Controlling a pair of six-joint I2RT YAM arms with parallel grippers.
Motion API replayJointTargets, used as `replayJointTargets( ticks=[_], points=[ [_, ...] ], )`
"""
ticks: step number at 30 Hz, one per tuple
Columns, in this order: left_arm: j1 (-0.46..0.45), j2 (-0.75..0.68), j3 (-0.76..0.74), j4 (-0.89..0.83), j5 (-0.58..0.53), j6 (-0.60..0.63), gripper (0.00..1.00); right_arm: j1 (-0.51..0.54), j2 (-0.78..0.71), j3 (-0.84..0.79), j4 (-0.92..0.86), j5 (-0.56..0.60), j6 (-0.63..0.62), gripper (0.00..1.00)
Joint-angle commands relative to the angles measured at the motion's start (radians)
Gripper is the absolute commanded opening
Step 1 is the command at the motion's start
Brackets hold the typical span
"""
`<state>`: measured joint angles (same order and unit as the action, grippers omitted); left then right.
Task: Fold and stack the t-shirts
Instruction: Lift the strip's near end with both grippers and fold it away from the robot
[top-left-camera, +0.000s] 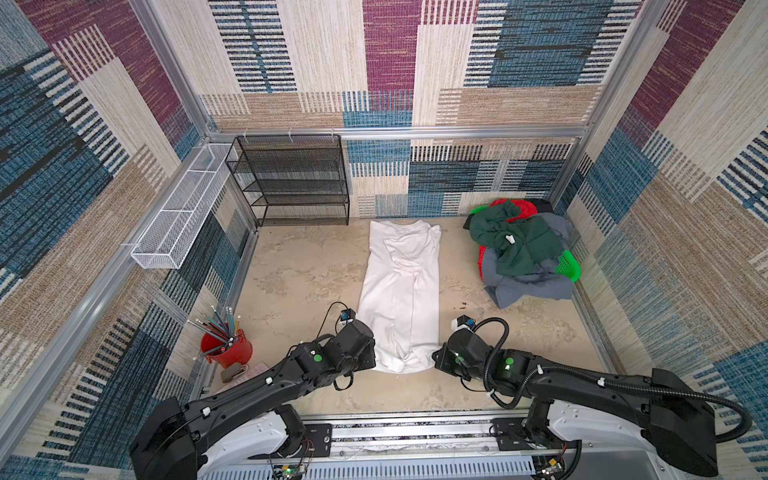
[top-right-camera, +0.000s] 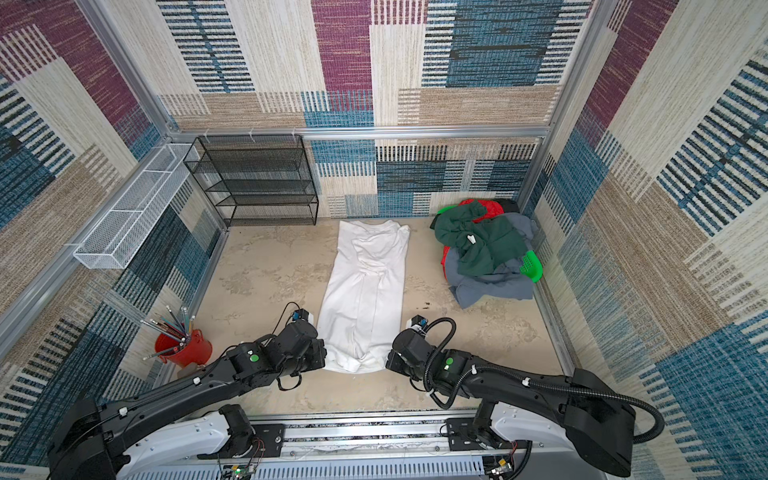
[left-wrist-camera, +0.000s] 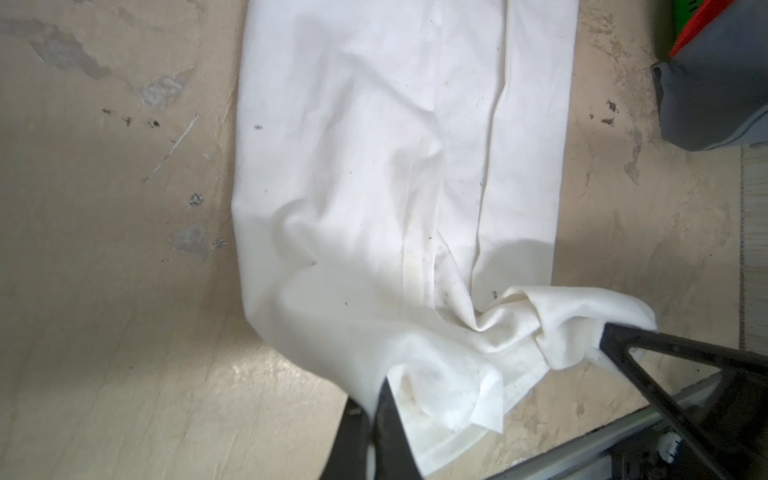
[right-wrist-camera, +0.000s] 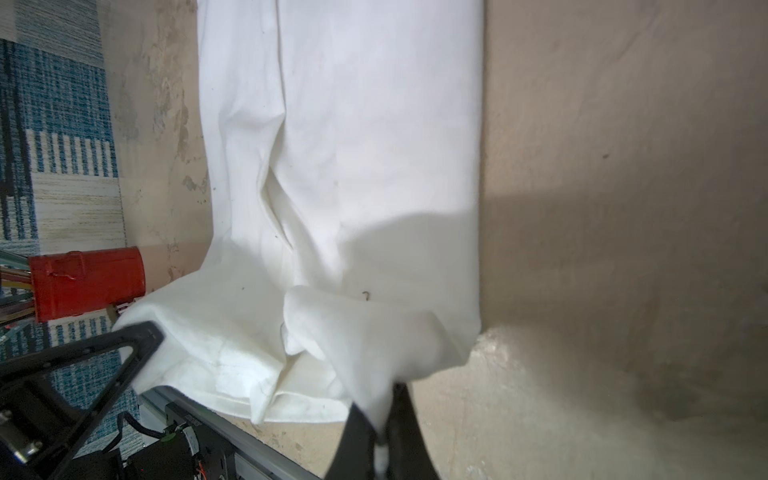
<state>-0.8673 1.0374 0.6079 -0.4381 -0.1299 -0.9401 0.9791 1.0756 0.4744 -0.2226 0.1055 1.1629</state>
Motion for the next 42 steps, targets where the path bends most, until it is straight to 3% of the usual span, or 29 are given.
replayJointTargets(
  ticks=[1,10,18,32,42],
  points=[
    [0.022,0.021,0.042,-0.001,-0.009,0.057,0.00,-0.026,-0.024,0.021,0.035,0.000,-0.052,0.00],
    [0.070,0.036,0.145,-0.039,-0.008,0.108,0.00,-0.066,-0.052,0.092,-0.002,-0.004,-0.108,0.00],
    [0.174,0.146,0.234,-0.016,0.053,0.174,0.00,-0.178,0.015,0.169,-0.012,-0.046,-0.199,0.00],
    [0.288,0.399,0.408,0.029,0.076,0.245,0.00,-0.409,0.283,0.343,0.000,-0.214,-0.385,0.00],
    [0.362,0.627,0.605,0.015,0.108,0.320,0.00,-0.509,0.487,0.508,-0.030,-0.286,-0.494,0.00]
  ],
)
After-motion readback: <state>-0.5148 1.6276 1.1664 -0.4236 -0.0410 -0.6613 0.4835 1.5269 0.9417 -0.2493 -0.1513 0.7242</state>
